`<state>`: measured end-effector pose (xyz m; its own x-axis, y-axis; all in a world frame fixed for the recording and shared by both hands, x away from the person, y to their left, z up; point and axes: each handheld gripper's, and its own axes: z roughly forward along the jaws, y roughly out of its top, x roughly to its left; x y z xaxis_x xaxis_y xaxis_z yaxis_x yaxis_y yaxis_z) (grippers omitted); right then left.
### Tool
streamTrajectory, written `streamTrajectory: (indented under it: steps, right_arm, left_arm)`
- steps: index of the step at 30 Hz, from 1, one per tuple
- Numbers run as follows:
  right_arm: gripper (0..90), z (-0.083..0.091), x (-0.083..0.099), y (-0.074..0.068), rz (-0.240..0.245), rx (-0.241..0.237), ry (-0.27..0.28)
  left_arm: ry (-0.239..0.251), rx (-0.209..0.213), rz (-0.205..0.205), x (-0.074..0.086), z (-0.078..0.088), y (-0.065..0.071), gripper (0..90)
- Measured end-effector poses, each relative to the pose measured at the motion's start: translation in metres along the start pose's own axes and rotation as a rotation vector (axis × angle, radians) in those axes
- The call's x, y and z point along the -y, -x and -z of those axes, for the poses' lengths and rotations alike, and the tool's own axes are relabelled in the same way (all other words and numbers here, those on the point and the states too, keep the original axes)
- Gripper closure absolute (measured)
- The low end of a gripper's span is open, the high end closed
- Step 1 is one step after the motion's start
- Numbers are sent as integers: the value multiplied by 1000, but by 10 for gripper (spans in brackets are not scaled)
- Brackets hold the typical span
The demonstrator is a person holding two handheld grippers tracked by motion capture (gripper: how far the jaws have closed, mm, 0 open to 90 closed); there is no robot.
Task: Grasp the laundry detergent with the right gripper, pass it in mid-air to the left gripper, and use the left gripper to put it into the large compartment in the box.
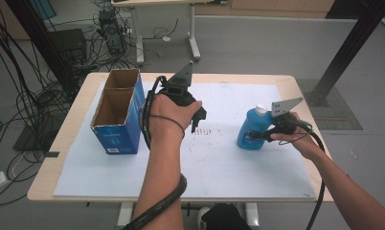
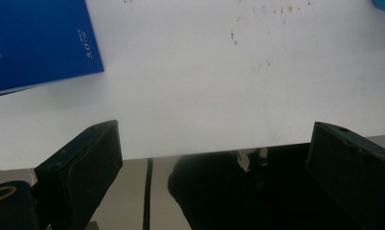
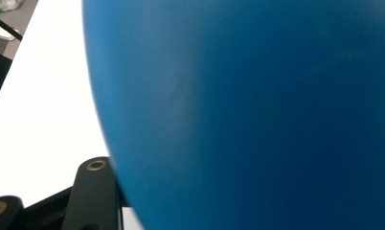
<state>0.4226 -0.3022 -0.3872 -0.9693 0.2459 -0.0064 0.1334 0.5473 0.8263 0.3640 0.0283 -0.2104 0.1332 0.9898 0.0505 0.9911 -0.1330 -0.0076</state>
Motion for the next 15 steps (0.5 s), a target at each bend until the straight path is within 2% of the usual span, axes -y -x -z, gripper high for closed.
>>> streamTrajectory:
  steps: [15]
  right_arm:
    - [393, 0, 0, 0, -5, 4, -3]
  left_arm:
    - [0, -2, -2, 1, 1, -1, 56]
